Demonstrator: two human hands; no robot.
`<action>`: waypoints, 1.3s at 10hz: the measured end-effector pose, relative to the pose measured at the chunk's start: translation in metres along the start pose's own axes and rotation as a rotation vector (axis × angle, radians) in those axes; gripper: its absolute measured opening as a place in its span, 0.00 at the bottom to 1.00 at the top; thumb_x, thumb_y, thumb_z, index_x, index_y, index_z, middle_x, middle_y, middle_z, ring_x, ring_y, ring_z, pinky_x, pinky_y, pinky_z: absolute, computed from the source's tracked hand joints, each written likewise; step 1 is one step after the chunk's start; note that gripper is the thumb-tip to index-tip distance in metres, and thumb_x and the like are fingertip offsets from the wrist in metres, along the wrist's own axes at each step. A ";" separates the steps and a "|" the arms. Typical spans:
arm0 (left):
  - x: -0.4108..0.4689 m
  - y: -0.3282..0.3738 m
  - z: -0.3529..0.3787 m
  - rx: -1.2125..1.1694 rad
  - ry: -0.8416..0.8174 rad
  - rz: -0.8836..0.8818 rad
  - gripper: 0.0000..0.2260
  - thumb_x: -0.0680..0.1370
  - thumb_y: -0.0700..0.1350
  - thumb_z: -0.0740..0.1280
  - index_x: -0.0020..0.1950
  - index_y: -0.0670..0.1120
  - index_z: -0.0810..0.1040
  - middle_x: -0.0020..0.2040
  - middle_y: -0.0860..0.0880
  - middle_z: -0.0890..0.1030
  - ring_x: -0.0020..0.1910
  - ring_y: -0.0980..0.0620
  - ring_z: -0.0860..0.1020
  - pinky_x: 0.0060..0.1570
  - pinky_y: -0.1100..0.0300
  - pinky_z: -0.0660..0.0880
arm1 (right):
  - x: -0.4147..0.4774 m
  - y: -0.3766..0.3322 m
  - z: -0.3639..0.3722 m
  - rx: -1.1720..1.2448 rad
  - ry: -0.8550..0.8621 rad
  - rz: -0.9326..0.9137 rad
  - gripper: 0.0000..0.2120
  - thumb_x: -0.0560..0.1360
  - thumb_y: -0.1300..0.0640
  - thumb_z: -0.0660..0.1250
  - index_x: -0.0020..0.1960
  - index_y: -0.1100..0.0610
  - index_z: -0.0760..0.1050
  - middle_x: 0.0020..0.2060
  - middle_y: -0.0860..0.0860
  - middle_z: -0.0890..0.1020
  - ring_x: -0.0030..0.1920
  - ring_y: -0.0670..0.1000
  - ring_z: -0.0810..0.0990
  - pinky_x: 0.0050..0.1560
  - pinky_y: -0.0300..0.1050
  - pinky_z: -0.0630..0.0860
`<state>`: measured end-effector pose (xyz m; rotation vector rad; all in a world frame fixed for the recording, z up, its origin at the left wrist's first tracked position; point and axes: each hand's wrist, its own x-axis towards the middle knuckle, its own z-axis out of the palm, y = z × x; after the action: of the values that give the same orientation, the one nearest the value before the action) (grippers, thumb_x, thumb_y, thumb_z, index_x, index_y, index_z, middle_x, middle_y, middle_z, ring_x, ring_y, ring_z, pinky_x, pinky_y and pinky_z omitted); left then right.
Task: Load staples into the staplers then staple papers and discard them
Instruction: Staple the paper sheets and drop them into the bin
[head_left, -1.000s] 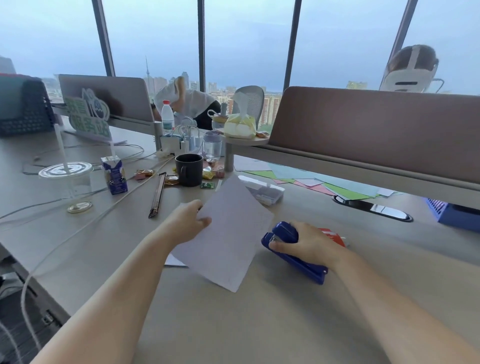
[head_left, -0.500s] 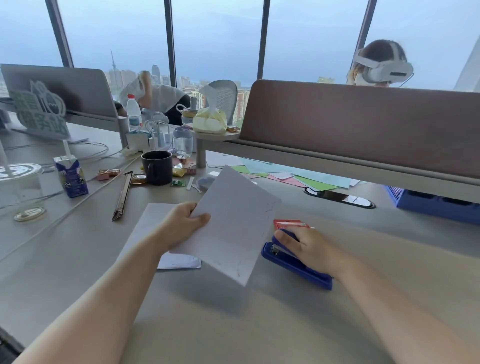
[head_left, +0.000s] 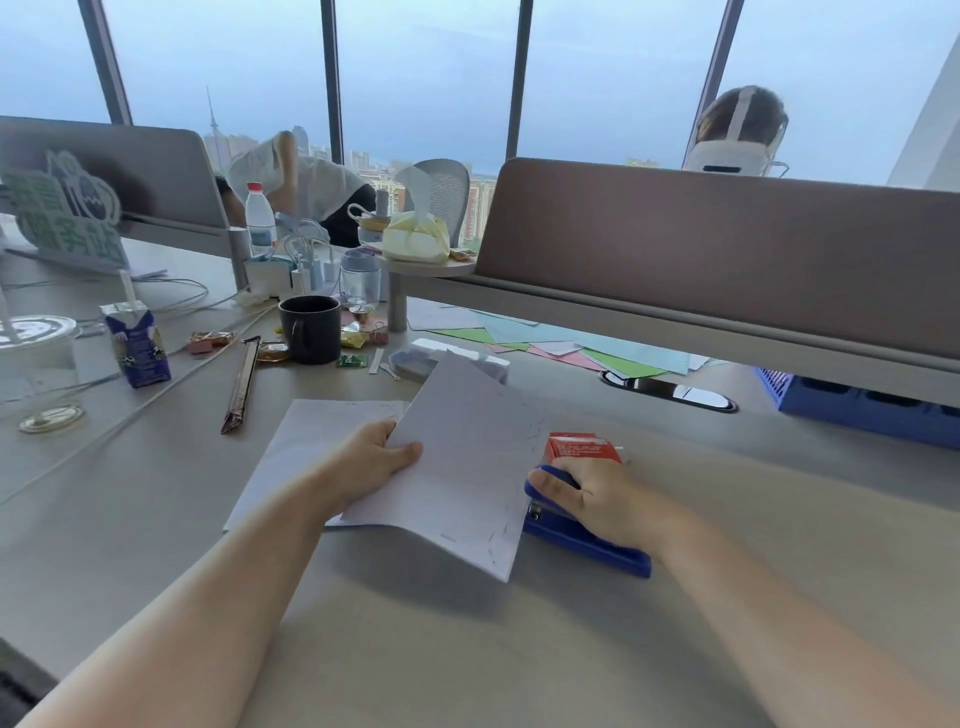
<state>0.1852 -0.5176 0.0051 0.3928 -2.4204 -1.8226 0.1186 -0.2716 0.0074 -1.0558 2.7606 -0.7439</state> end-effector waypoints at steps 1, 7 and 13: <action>0.000 0.000 -0.001 0.019 0.008 -0.019 0.03 0.78 0.39 0.62 0.47 0.45 0.74 0.41 0.45 0.80 0.37 0.48 0.79 0.44 0.55 0.76 | 0.001 -0.007 0.002 0.010 -0.047 0.011 0.27 0.67 0.29 0.48 0.37 0.51 0.72 0.34 0.48 0.75 0.36 0.48 0.73 0.44 0.46 0.70; 0.006 -0.007 -0.004 0.134 0.029 -0.108 0.05 0.73 0.40 0.68 0.44 0.46 0.73 0.52 0.39 0.81 0.51 0.40 0.80 0.57 0.42 0.75 | 0.047 -0.037 0.001 0.086 -0.038 0.274 0.24 0.79 0.43 0.47 0.46 0.58 0.75 0.47 0.55 0.78 0.45 0.52 0.74 0.51 0.46 0.65; 0.005 -0.001 -0.001 0.315 0.077 -0.103 0.07 0.74 0.44 0.68 0.45 0.49 0.69 0.48 0.46 0.79 0.48 0.44 0.79 0.53 0.46 0.77 | 0.054 -0.043 0.016 -0.050 0.026 0.356 0.15 0.76 0.56 0.53 0.52 0.62 0.74 0.51 0.61 0.79 0.44 0.57 0.73 0.44 0.48 0.68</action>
<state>0.1809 -0.5196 0.0036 0.6093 -2.6807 -1.4275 0.1083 -0.3408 0.0183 -0.5373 2.8838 -0.6431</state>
